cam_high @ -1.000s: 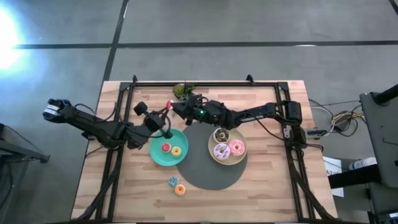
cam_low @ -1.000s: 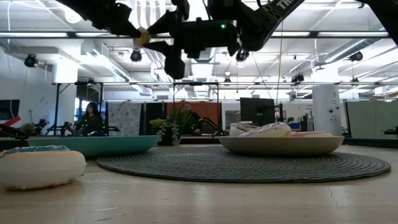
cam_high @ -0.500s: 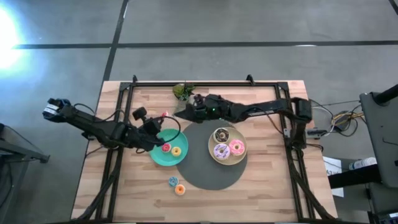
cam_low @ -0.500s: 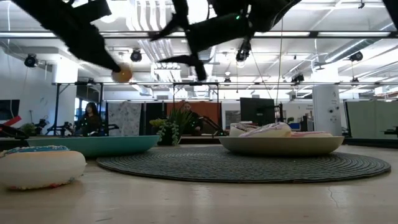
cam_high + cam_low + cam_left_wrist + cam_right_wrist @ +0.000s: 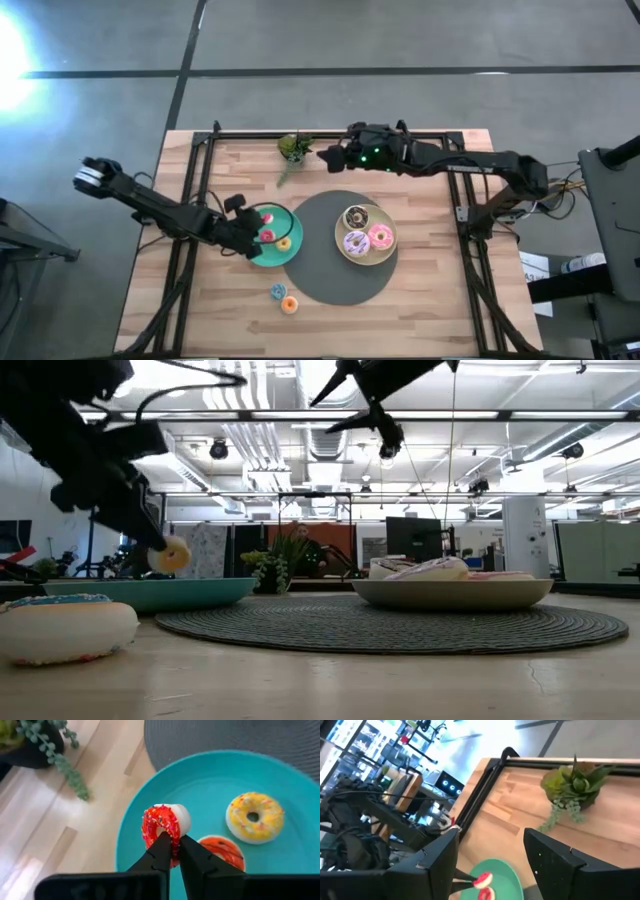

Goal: Pick & Place donuts
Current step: Put the red doughnut on the green plate, then put the white doughnut on the green plate

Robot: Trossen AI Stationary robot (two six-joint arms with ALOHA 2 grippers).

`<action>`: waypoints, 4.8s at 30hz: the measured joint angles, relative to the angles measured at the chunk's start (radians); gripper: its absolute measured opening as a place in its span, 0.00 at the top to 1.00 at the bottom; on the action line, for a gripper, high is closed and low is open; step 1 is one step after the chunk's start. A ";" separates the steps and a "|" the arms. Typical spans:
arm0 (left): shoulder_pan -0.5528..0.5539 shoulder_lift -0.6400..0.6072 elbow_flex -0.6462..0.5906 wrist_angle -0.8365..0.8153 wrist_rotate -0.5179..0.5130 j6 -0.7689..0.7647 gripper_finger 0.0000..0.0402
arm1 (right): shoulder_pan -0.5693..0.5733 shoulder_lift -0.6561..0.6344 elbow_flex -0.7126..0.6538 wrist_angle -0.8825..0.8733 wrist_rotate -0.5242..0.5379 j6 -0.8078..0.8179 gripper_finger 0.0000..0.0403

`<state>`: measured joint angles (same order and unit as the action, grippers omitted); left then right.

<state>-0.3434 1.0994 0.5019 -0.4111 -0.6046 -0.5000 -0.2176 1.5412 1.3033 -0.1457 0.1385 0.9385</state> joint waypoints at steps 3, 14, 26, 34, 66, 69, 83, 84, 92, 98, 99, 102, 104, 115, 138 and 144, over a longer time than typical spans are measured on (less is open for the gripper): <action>0.009 0.046 -0.005 0.019 -0.003 -0.009 0.94 | 0.000 -0.007 0.000 -0.021 0.000 -0.004 0.46; 0.023 0.180 0.073 0.025 0.016 -0.025 0.75 | 0.004 -0.002 -0.006 -0.069 -0.010 0.000 0.47; -0.047 0.005 0.182 -0.209 0.202 -0.132 0.74 | 0.039 0.050 -0.008 -0.140 -0.321 -0.155 0.47; -0.231 -0.085 0.161 -0.164 0.200 -0.342 0.74 | 0.205 0.208 -0.006 -0.140 -0.394 -0.376 0.47; -0.407 -0.001 0.146 -0.101 0.049 -0.581 0.74 | 0.495 0.793 0.662 -0.531 -0.484 -0.952 0.62; -0.408 0.006 0.146 -0.084 0.062 -0.574 0.74 | 0.509 0.777 0.686 -0.589 -0.380 -0.995 0.62; -0.407 0.007 0.146 -0.106 -0.006 -0.568 0.74 | 0.611 0.822 0.658 -0.351 -0.351 -1.309 0.62; -0.407 0.007 0.146 -0.106 -0.007 -0.568 0.74 | 0.613 0.830 0.657 -0.339 -0.349 -1.312 0.62; -0.406 0.007 0.146 -0.106 -0.007 -0.583 0.74 | 0.605 0.862 0.650 -0.308 -0.288 -1.318 0.63; -0.406 0.007 0.146 -0.108 -0.007 -0.585 0.74 | 0.600 0.866 0.629 -0.282 -0.287 -1.318 0.65; -0.406 0.007 0.146 -0.108 -0.007 -0.585 0.74 | 0.599 0.866 0.625 -0.279 -0.284 -1.318 0.65; -0.406 0.007 0.146 -0.112 -0.007 -0.585 0.74 | 0.596 0.866 0.620 -0.274 -0.275 -1.317 0.65; -0.406 0.007 0.146 -0.113 -0.007 -0.585 0.74 | 0.595 0.866 0.609 -0.258 -0.273 -1.317 0.64; -0.406 0.007 0.146 -0.116 -0.008 -0.588 0.74 | 0.591 0.865 0.569 -0.240 -0.269 -1.317 0.61; -0.405 0.008 0.146 -0.116 -0.026 -0.616 0.74 | 0.565 0.862 0.470 -0.071 -0.075 -1.259 0.81; -0.405 0.008 0.146 -0.116 -0.026 -0.623 0.74 | 0.553 0.864 0.481 -0.062 -0.061 -1.243 0.90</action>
<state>-0.7479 1.1072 0.6483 -0.5274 -0.6304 -1.1228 0.3356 2.4050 1.7847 -0.2078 0.0770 -0.3041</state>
